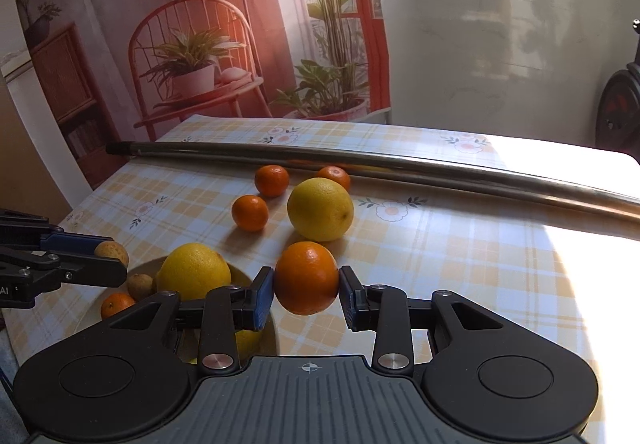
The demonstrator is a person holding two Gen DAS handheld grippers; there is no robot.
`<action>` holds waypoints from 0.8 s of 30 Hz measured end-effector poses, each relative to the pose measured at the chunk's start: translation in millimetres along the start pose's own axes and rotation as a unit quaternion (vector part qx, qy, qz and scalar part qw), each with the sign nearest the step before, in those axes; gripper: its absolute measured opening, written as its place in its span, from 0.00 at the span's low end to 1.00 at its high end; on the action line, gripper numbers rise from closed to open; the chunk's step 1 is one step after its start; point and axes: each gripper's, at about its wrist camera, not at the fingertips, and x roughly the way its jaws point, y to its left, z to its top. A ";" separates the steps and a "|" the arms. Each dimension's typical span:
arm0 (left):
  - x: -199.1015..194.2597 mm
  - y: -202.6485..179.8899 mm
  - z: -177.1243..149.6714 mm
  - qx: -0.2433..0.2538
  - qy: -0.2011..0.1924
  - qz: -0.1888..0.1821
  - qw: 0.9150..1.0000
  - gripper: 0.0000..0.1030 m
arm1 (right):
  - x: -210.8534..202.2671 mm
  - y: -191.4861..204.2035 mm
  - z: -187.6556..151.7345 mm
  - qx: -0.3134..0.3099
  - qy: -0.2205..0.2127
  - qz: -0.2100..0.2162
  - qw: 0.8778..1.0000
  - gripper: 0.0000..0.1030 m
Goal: Organize fruits
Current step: 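Carry the kiwi and mandarin over the white plate with both tools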
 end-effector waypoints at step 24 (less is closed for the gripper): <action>-10.6 8.7 -52.6 -0.024 0.049 0.028 0.998 0.30 | 4.2 83.6 -13.8 -0.105 0.075 0.100 0.987 0.31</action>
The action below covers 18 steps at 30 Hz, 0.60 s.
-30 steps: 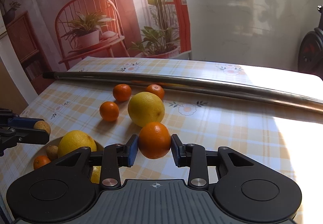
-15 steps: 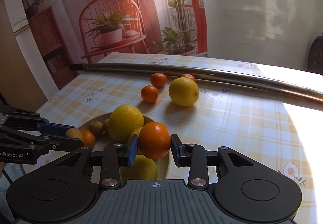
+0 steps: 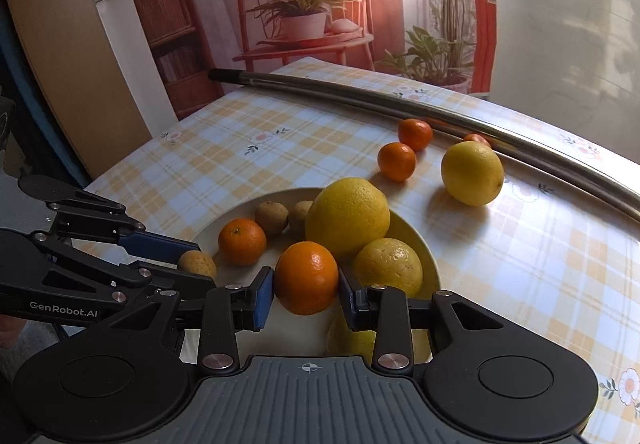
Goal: Organize fruits
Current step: 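Carry the kiwi and mandarin over the white plate with both tools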
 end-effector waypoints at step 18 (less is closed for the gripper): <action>6.0 2.5 -4.3 0.019 0.001 0.030 0.999 0.30 | 44.2 -2.8 10.4 0.013 0.034 0.047 0.998 0.31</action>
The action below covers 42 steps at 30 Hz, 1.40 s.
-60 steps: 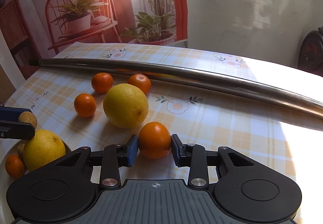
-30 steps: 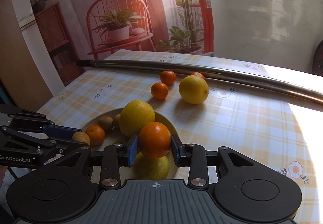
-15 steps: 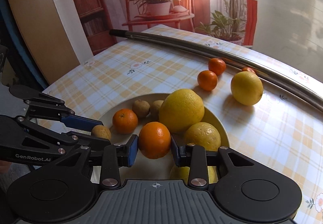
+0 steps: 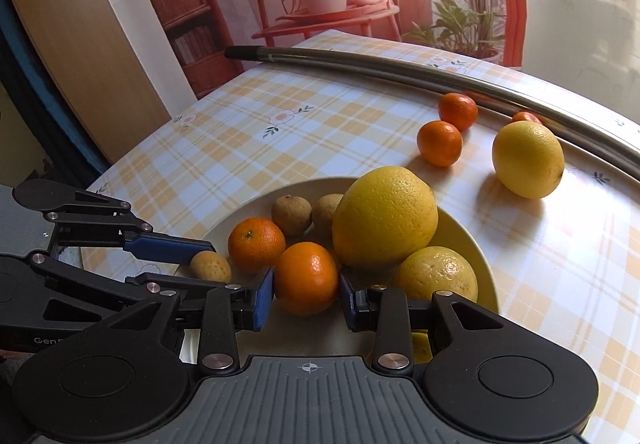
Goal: Organize fruits
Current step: 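Carry the kiwi and mandarin over the white plate with both tools, then open the left tool to drop the kiwi into the plate while the right tool releases the mandarin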
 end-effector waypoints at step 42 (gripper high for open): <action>-0.6 1.6 1.6 -0.016 -0.011 0.007 1.000 0.31 | -4.0 -0.4 0.7 0.028 -0.006 -0.004 1.000 0.26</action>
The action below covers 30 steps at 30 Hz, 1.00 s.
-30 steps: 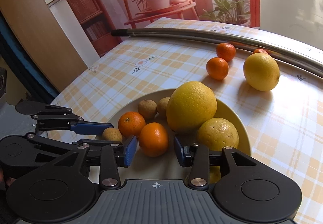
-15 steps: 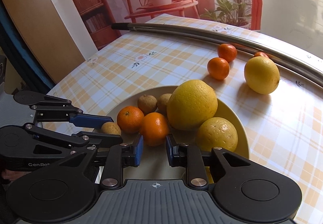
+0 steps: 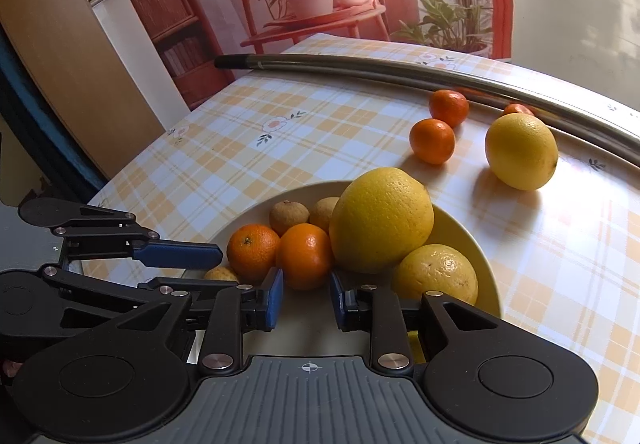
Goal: Organize fruits
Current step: 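Open the left tool to drop the kiwi into the plate while the right tool releases the mandarin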
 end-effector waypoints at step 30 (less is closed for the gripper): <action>-24.9 4.9 21.0 -0.044 -0.074 0.014 0.996 0.92 | -79.0 -14.5 -24.5 0.033 -0.159 -0.121 0.979 0.47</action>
